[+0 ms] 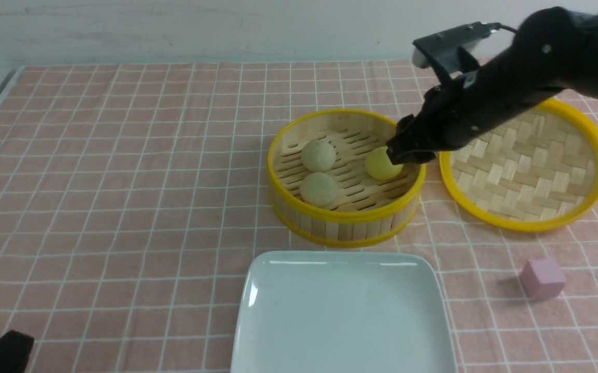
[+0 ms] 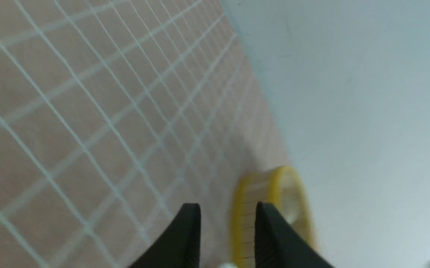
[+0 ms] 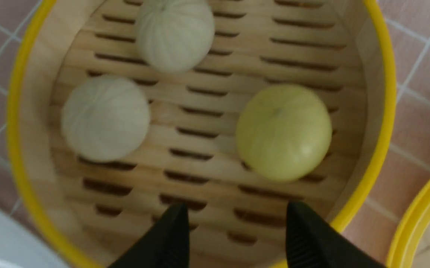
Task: Put the steamed buns into the plate on the pink tablecloth.
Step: 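Reach toward a bun in the bamboo steamer with the right gripper, then move the steamed bun from the bamboo steamer onto the white plate with the right gripper, then reach into the bamboo steamer and grasp a bun with the left gripper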
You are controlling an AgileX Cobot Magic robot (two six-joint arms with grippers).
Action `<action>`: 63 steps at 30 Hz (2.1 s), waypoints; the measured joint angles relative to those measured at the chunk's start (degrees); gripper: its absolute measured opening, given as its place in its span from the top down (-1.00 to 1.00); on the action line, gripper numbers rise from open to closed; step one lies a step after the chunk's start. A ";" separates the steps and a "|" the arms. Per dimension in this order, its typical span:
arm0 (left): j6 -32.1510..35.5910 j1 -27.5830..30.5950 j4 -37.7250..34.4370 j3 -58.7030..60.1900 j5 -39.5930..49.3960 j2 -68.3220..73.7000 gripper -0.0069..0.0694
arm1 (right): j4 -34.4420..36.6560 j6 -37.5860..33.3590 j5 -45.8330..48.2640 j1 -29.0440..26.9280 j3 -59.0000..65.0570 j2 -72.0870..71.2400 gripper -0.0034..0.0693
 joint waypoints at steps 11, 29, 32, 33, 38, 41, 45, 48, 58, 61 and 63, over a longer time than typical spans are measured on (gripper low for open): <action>-7.22 0.00 -14.07 0.02 -5.57 0.00 0.19 | -2.32 -0.45 -7.78 0.06 -6.59 13.62 0.28; 32.79 0.00 -11.67 -24.89 21.34 17.36 0.23 | 11.22 0.87 6.59 5.78 22.18 -16.20 0.87; 35.69 0.00 -11.27 -26.44 26.29 25.15 0.23 | 12.40 0.13 -2.03 9.55 30.40 -15.53 0.82; 36.57 0.00 -11.12 -27.04 27.21 27.49 0.22 | 12.45 0.13 -5.14 10.27 31.98 -15.19 0.78; 44.04 0.00 -11.01 -33.08 30.38 41.56 0.20 | 15.00 0.06 -13.16 11.88 35.55 -13.03 0.25; 50.65 0.00 -14.04 -40.39 33.65 53.30 0.19 | 15.73 -0.01 -9.68 10.63 33.91 -14.37 -0.29; 59.20 -0.43 -20.67 -49.38 40.18 66.68 0.19 | 13.39 -0.01 0.69 5.94 30.57 -21.16 -0.55; 62.99 -4.06 -23.34 -56.03 41.73 75.49 0.19 | 11.33 -0.01 7.47 1.33 29.79 -28.53 -0.28; 52.27 -23.73 -5.79 -88.51 41.24 105.24 0.11 | 6.93 -0.01 26.84 -10.96 30.82 -48.03 0.94; 46.55 -27.84 4.13 -99.69 42.07 113.84 -0.06 | 4.50 -0.01 28.23 -11.75 32.48 -49.96 0.94; 44.41 -29.29 8.22 -105.04 43.36 117.57 -0.16 | 3.78 -0.01 28.45 -11.87 32.82 -50.13 0.94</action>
